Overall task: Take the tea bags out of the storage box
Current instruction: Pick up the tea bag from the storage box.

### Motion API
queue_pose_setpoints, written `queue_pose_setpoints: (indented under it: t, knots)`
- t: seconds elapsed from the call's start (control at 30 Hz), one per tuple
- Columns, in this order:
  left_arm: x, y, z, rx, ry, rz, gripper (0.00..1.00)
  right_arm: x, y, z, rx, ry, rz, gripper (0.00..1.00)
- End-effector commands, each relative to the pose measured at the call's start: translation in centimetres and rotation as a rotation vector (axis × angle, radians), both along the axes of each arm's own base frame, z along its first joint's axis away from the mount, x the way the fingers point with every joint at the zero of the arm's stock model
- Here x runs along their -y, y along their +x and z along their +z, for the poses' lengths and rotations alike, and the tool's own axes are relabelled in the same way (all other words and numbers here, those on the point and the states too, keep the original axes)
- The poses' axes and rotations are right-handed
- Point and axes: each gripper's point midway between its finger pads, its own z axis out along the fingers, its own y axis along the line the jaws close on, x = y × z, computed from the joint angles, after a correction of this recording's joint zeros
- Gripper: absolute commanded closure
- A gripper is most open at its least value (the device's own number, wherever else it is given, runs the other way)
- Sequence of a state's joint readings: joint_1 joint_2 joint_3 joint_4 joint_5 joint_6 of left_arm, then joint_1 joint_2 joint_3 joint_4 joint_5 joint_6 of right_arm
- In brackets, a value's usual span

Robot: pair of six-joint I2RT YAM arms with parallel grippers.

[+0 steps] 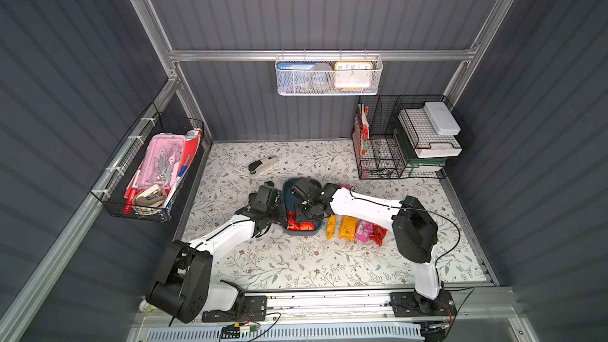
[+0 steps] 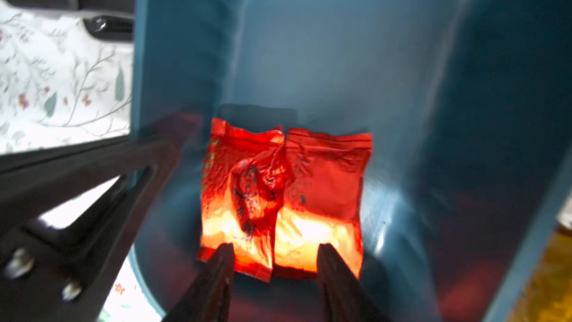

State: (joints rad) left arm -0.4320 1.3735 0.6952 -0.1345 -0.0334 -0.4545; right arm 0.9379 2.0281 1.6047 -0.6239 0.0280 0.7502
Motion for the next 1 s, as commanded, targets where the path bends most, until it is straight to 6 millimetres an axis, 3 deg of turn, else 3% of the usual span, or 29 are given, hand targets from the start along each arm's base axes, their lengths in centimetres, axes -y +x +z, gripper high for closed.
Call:
queue_pose_setpoints:
  t: [0.0,0.4,0.8,0.97]
  knots:
    - [0.1,-0.1,0.2,0.01,-0.013,-0.007,1.0,1.7,0.3,-0.5,0.007,-0.08,-0.083,0.48]
    - [0.1,-0.1,0.2,0.006,-0.01,-0.005,1.0,0.4,-0.2,-2.7,-0.065,-0.09,-0.049,0.42]
    - [0.1,0.0,0.1,0.004,-0.007,-0.003,1.0,2.3,-0.7,-4.8,-0.089,-0.224,-0.065,0.4]
    - [-0.1,-0.1,0.1,0.003,-0.002,0.0,1.0,2.5,-0.5,-5.4,-0.085,-0.244,-0.076,0.47]
